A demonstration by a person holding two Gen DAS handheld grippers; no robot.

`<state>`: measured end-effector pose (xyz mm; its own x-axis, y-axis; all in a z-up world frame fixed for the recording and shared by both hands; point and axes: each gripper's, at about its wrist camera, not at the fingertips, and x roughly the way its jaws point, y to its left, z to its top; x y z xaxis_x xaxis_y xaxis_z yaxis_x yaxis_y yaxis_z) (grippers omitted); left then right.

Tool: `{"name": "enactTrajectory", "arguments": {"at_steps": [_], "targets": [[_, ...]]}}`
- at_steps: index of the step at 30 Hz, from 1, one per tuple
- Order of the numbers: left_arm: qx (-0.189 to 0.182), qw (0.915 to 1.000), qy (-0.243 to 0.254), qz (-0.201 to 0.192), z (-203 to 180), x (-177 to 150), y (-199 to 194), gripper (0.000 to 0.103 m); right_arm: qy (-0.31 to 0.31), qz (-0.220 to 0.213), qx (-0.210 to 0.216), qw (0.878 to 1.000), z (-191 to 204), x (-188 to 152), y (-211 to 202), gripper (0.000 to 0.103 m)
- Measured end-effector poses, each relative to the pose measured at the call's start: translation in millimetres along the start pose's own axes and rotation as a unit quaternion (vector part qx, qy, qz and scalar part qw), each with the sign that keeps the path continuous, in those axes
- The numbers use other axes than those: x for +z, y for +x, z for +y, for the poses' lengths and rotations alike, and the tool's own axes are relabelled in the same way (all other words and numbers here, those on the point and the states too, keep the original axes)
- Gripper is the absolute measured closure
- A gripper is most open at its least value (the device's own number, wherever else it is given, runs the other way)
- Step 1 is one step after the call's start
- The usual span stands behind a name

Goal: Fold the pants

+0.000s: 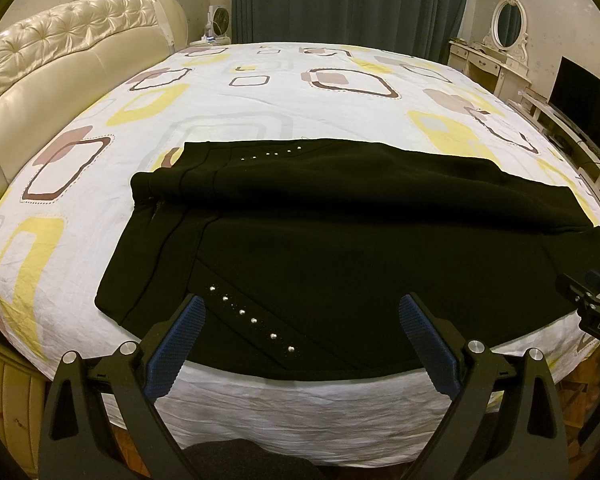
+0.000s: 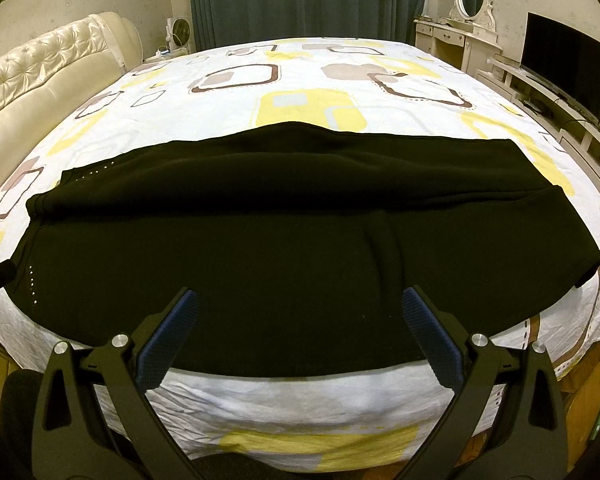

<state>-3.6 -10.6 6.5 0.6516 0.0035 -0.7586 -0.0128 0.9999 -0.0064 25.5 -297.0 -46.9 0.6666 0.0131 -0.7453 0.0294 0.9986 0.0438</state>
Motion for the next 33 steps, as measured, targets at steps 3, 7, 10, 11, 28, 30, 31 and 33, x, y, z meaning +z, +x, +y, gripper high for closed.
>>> {"name": "enactTrajectory", "arguments": {"at_steps": [3,7,10,11,28,30,31,33], "targets": [[0.001,1.0000,0.001,-0.003,1.0,-0.6,1.3,0.006,0.000,0.000,0.000,1.000,0.4,-1.1,0.6,0.002],[0.001,1.0000,0.002,0.000,1.3,-0.6,1.9,0.006,0.000,0.001,0.000,1.000,0.3,-0.4,0.5,0.002],[0.004,1.0000,0.005,-0.004,0.3,-0.9,1.4,0.006,0.000,0.001,0.000,1.000,0.8,-1.3,0.9,0.002],[0.006,0.9999,0.006,-0.006,1.2,-1.4,1.9,0.006,0.000,0.002,0.000,1.000,0.7,-1.2,0.9,0.002],[0.011,0.9998,0.018,-0.006,2.6,-3.6,3.9,0.006,0.049,0.001,0.031,0.998,-21.0,5.1,-6.0,0.002],[0.021,0.9995,0.025,-0.002,3.4,-3.6,4.7,0.006,0.096,-0.006,0.061,0.993,-46.5,11.4,-16.7,0.002],[0.032,0.9989,0.035,-0.003,3.1,-3.2,4.9,0.006,0.116,-0.010,0.074,0.990,-58.2,16.8,-21.8,0.002],[0.031,0.9989,0.034,-0.002,3.9,-2.4,5.2,0.006,0.177,-0.022,0.106,0.978,-95.1,19.3,-35.8,0.002]]}}
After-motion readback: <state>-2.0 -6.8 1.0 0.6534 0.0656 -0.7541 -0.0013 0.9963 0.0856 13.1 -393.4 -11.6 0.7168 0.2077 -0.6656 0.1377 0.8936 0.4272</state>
